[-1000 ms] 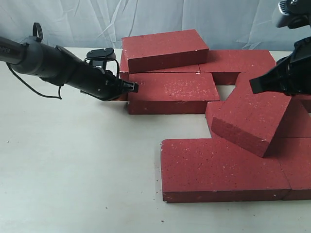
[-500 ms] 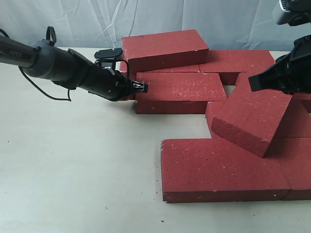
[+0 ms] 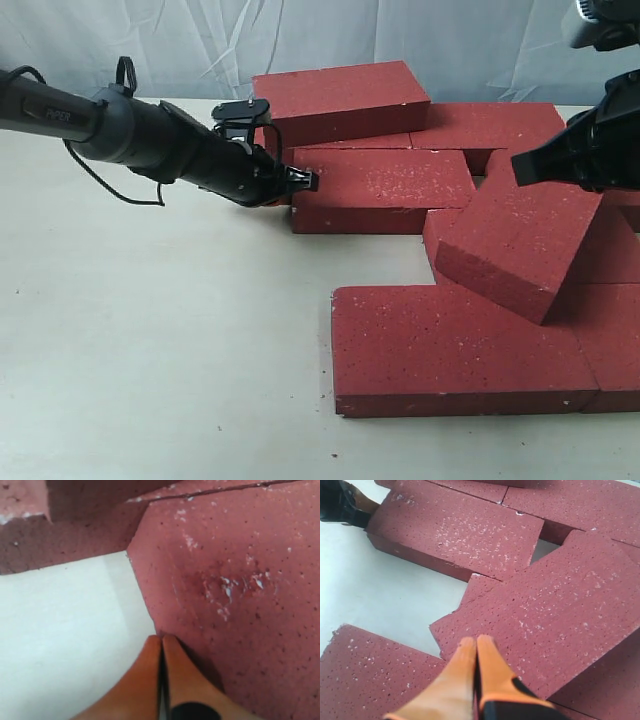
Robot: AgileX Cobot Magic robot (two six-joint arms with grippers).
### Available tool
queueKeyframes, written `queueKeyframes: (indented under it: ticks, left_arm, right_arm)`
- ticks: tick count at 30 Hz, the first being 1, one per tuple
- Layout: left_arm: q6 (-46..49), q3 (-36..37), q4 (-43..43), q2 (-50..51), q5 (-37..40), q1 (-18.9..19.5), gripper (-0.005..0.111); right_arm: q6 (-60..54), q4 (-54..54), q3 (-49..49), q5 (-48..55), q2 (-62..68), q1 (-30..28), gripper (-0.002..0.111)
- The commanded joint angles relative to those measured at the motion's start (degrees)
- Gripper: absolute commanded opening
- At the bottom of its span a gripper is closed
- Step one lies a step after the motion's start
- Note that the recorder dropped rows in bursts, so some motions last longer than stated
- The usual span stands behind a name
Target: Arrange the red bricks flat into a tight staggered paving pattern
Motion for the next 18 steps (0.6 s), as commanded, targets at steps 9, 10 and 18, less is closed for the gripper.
queueKeyframes:
  ticks: [9, 10, 18]
  left_arm:
    - [-0.1, -3.4, -1.8, 1.1, -2.4, -4.6, 0.000]
    - [-0.1, -3.4, -1.8, 1.2, -2.5, -4.6, 0.000]
    - [-0.1, -4.1, -2.4, 4.3, -1.8, -4.6, 0.000]
  right_arm:
    - [-0.4, 0.0, 0.3, -0.7, -0.4, -0.2, -0.001]
    - [-0.4, 0.0, 0.3, -0.7, -0.4, -0.2, -0.001]
    - [-0.4, 0.1, 0.3, -0.8, -0.4, -0.2, -0.001]
